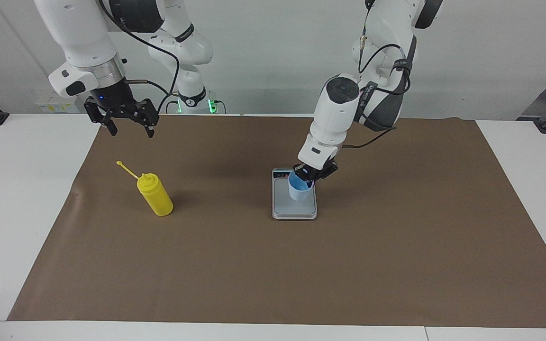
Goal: Pour seasoning into cup on scale with both arms
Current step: 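Lift the blue cup with the left gripper and set it on the scale, then withdraw the left gripper while the right gripper grasps the yellow bottle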
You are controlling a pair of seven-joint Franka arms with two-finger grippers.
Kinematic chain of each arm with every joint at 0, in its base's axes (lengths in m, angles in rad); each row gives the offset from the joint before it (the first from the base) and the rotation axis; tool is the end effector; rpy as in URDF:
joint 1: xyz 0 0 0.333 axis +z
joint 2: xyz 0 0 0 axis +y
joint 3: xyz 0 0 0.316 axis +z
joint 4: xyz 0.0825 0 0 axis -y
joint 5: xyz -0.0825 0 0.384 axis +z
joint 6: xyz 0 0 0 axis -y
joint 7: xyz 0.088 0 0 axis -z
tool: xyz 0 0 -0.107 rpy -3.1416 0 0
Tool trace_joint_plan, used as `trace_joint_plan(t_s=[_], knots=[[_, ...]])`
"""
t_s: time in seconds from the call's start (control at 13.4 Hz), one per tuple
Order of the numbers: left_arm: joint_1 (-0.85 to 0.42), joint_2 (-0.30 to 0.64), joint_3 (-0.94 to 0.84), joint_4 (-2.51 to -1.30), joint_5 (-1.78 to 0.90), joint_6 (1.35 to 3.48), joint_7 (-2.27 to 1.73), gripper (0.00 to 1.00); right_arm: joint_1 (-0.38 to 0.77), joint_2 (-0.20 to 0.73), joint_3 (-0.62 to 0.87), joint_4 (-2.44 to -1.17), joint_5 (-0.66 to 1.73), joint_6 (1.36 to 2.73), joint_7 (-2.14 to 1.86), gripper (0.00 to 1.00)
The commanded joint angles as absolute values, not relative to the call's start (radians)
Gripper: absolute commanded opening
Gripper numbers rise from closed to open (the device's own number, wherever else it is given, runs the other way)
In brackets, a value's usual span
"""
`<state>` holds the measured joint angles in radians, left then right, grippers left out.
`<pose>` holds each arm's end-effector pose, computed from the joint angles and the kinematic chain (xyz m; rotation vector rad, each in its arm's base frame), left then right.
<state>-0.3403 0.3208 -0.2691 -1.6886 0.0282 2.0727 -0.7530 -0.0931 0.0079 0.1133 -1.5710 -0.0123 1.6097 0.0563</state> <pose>0.5465 -0.3599 0.4239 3.0408 0.2242 0.0329 0.5608 0.0098 0.6235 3.1305 -0.0561 0.0489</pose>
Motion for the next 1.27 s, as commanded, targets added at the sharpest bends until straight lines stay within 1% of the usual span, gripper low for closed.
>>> trace_joint_plan(t_s=[0.0, 0.07, 0.37, 0.52, 0.6, 0.67, 0.75, 0.82, 0.97, 1.19], knots=[[-0.371, 0.304, -0.255, -1.762, 0.067, 2.128, -0.772, 0.00, -0.129, -0.034, 0.120, -1.638, -0.005, 1.649, -0.029, 1.00], [-0.377, 0.299, -0.255, -1.788, 0.069, 2.132, -0.778, 0.00, -0.130, -0.044, 0.118, -1.660, -0.003, 1.660, -0.056, 1.00], [-0.387, 0.295, -0.256, -1.815, 0.069, 2.158, -0.790, 0.00, -0.164, -0.072, 0.118, -1.729, -0.002, 1.719, -0.245, 1.00], [-0.387, 0.290, -0.256, -1.839, 0.071, 2.174, -0.787, 0.00, -0.187, -0.090, 0.118, -1.779, 0.015, 1.781, -0.377, 1.00], [-0.387, 0.291, -0.256, -1.838, 0.071, 2.177, -0.787, 0.00, -0.210, -0.106, 0.117, -1.814, 0.070, 1.819, -0.459, 1.00], [-0.387, 0.291, -0.256, -1.838, 0.071, 2.180, -0.787, 0.04, -0.234, -0.116, 0.115, -1.848, 0.102, 1.862, -0.541, 1.00], [-0.387, 0.291, -0.256, -1.832, 0.071, 2.168, -0.787, 0.61, -0.247, -0.121, 0.115, -1.870, 0.107, 1.891, -0.610, 1.00], [-0.385, 0.290, -0.255, -1.821, 0.071, 2.161, -0.787, 1.00, -0.271, -0.123, 0.115, -1.884, 0.139, 1.902, -0.677, 1.00], [-0.362, 0.258, -0.247, -1.786, 0.071, 2.116, -0.776, 1.00, -0.326, -0.123, 0.115, -1.917, 0.246, 1.917, -0.811, 1.00], [-0.272, 0.186, -0.249, -1.764, 0.071, 2.062, -0.715, 1.00, -0.397, -0.123, 0.112, -1.988, 0.358, 1.976, -1.024, 1.00]])
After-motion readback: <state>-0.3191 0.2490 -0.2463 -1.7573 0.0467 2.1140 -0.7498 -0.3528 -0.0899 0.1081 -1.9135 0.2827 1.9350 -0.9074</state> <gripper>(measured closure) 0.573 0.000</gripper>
